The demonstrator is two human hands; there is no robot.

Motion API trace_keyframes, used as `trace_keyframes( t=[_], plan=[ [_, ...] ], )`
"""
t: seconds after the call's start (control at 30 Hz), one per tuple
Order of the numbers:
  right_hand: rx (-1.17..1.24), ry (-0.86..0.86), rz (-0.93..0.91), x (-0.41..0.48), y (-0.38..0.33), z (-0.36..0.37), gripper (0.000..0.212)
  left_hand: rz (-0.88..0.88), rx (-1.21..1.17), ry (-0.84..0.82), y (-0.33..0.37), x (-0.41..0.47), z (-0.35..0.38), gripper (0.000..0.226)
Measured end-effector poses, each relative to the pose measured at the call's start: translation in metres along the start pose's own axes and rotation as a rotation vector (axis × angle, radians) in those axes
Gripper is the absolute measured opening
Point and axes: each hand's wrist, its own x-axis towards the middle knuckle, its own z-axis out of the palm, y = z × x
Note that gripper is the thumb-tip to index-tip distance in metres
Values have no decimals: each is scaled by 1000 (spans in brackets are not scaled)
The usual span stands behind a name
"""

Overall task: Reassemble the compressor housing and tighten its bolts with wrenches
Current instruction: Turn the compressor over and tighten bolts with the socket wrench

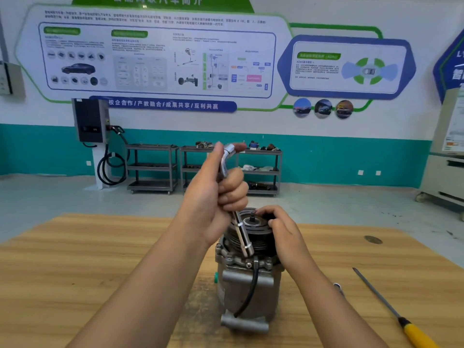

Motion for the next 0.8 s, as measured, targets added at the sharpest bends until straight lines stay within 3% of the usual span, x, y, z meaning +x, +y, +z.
trace_keyframes(
  t=[0.17, 0.23, 0.3, 0.4, 0.57, 0.63, 0.7, 0.8],
  plan=[
    [-228, 21, -115, -25, -14, -4, 17, -27, 71, 80, -21, -25, 0, 29],
    [-319, 143, -259, -49, -25, -2, 18, -39, 34, 119, -28, -31, -2, 32],
    [-331, 159, -352, -74, -34, 1, 24, -49, -17, 148, -36, -37, -3, 34],
    [-293, 54, -309, -103, -35, 5, 23, -73, -96, 184, -47, -45, -3, 35],
    [-631, 169, -440, -127, -25, 2, 18, -113, -127, 198, -62, -56, 4, 37],
    [-617, 184, -382, -133, -21, -1, 16, -132, -52, 206, -69, -60, 11, 42],
    [-490, 179, -201, -141, -17, -3, 15, -169, 64, 206, -72, -63, 17, 45],
    [-388, 209, 2, -148, -9, -9, 17, -172, 564, 187, -73, -70, 16, 53]
  ],
)
